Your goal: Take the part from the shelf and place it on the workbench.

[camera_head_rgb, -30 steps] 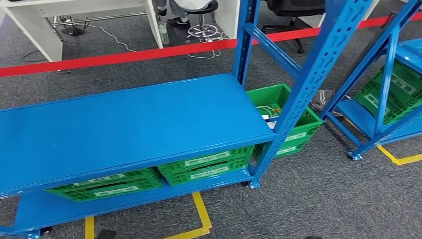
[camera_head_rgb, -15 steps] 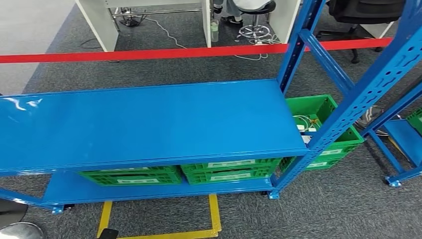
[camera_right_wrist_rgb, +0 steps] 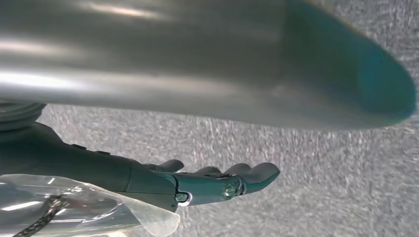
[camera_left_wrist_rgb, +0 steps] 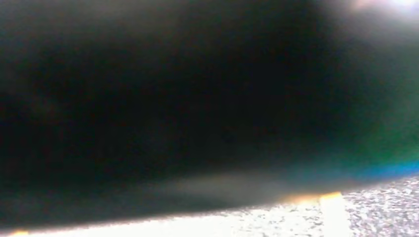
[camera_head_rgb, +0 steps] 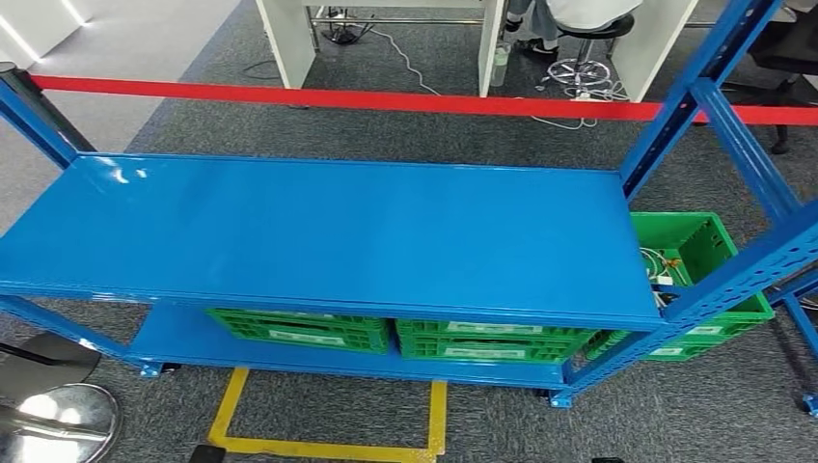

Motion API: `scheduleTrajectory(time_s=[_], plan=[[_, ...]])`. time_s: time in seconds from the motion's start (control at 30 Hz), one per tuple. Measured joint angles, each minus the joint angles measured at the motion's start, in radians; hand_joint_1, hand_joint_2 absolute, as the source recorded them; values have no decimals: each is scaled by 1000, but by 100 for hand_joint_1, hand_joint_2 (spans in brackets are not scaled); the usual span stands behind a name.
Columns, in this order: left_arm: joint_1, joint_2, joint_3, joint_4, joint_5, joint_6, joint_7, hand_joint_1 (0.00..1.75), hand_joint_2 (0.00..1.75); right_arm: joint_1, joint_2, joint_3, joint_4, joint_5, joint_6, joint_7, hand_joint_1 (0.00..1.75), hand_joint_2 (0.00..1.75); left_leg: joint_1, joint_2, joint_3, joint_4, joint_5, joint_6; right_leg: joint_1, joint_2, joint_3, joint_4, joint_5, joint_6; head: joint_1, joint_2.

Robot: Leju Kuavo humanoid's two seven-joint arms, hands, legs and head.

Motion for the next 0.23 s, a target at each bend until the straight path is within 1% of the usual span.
scheduleTrajectory(time_s=[0.03, 0.1, 0.23], plan=[[1, 0, 0, 0, 2, 3, 3, 0, 175, -1, 0, -1, 0, -6, 3, 5, 0, 87, 0, 0, 0, 0, -1, 2, 0, 0, 2, -3, 2, 2, 0, 0], [1, 0, 0, 0, 7, 11, 15, 0, 175, -1, 0, -2, 0, -19, 7, 15, 0, 175, -1, 0, 0, 0, -3, 5, -1, 0, 9, -7, 4, 7, 0, 0], [2, 3, -20, 0, 39, 22, 47, 0, 175, 4, -4, 20, 0, -65, 20, 34, 0, 175, -1, 0, 0, 1, -5, 8, -2, 1, 16, -11, 7, 11, 0, 0]])
